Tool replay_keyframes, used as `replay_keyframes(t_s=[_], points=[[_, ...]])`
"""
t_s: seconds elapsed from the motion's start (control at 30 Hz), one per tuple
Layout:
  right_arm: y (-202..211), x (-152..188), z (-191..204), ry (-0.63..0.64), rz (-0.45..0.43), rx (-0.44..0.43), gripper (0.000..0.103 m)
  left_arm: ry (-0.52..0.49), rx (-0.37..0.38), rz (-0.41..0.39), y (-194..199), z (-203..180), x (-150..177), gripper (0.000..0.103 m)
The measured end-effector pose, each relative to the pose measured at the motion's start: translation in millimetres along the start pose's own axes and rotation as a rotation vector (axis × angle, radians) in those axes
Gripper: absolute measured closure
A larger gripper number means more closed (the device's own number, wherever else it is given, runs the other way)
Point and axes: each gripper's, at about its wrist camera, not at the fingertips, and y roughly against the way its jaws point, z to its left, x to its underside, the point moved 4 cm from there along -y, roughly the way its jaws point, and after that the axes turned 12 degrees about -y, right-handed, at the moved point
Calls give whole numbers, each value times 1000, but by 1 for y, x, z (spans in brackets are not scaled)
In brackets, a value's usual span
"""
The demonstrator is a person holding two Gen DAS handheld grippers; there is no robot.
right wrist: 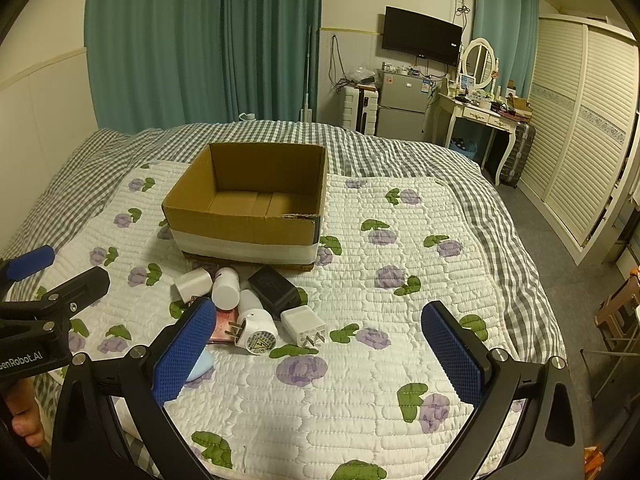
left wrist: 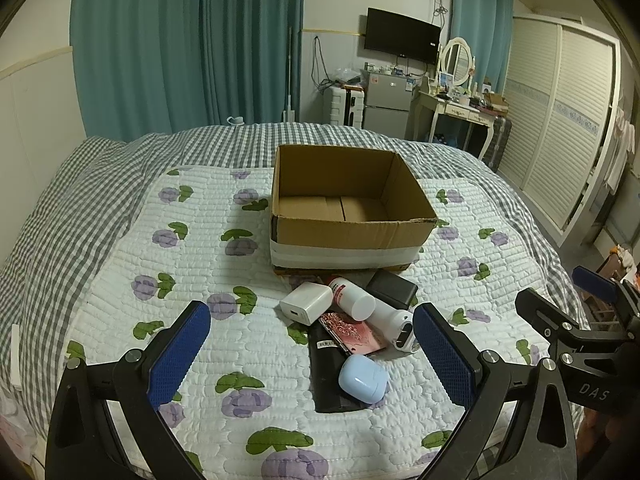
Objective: Organize rigid objects
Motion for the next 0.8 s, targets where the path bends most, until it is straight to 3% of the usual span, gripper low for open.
replay_keyframes(t_s=[0.37, 0.53, 0.8], points=[[-6, 9, -2, 5, 15, 2, 0, -12, 4, 22, -9, -1, 7, 0], [-16, 15, -6, 0, 48, 2, 0, -13, -2, 90, -29, 1, 25, 2], [-37, 27, -16, -21, 104, 4, 0, -37, 53, 218, -62, -15, 56, 2]])
